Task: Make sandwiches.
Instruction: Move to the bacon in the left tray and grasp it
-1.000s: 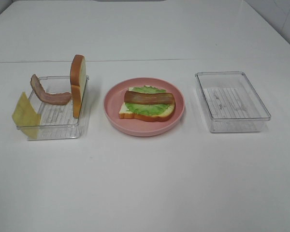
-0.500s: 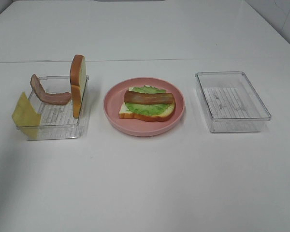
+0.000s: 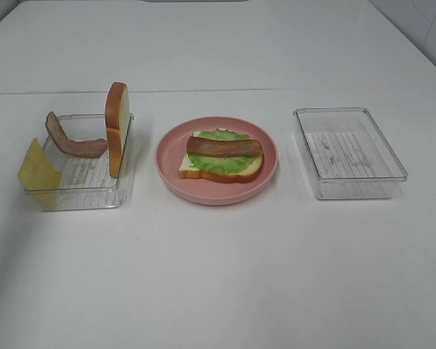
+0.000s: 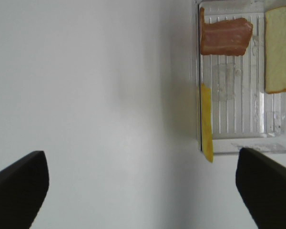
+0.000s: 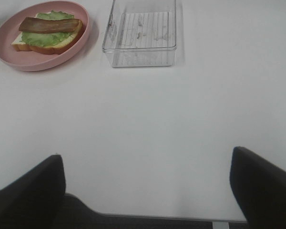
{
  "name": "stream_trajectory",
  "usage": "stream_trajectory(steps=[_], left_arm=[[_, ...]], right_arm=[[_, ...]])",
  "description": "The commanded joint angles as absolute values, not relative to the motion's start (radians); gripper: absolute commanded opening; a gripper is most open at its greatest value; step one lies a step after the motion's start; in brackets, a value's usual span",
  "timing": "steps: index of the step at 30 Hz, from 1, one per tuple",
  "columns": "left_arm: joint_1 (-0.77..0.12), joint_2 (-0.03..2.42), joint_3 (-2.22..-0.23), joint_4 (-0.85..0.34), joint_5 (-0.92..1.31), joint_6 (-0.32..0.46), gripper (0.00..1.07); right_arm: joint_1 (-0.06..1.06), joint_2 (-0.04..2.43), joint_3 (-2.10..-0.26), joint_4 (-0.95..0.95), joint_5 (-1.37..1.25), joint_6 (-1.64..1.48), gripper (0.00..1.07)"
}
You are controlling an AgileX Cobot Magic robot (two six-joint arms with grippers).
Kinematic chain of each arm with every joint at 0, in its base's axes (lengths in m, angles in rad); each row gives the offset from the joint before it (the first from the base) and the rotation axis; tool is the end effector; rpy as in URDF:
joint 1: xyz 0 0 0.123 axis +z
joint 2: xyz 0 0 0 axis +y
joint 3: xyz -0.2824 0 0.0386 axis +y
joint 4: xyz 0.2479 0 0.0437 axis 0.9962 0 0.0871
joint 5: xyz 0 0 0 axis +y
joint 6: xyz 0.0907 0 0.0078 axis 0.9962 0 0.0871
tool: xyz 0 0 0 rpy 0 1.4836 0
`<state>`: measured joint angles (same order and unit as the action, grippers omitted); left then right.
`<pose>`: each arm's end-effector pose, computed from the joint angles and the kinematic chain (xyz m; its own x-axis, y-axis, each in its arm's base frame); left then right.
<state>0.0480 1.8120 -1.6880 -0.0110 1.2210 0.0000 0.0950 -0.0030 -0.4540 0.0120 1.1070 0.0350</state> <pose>0.3839 0.0175 0.3141 -0.9501 -0.0494 -0.3079 -0.0484 0.9988 -0.0110 -0.0025 0.0007 0.2607 -0.5349 -0.0104 -0.8449 -0.0824 0.9958 0.0399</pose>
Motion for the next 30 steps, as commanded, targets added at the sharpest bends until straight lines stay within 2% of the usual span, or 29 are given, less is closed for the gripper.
stream_trajectory(steps=[1, 10, 13, 30], left_arm=[[0.016, 1.957, -1.808, -0.017, 1.317, -0.005, 1.00], [-0.061, 2.217, -2.062, -0.036, 1.317, -0.042, 1.00], [-0.064, 2.262, -2.089, -0.043, 1.317, -0.060, 1.00], [-0.064, 2.430, -2.199, -0.067, 1.316, -0.058, 0.98]], right_arm=[[0.093, -0.028, -0.450, 0.010, 1.099, 0.027, 0.89], [0.093, -0.028, -0.450, 0.010, 1.099, 0.027, 0.89], [0.093, -0.028, -0.450, 0.010, 1.099, 0.027, 0.89], [0.093, -0.028, -0.450, 0.010, 1.099, 0.027, 0.89]])
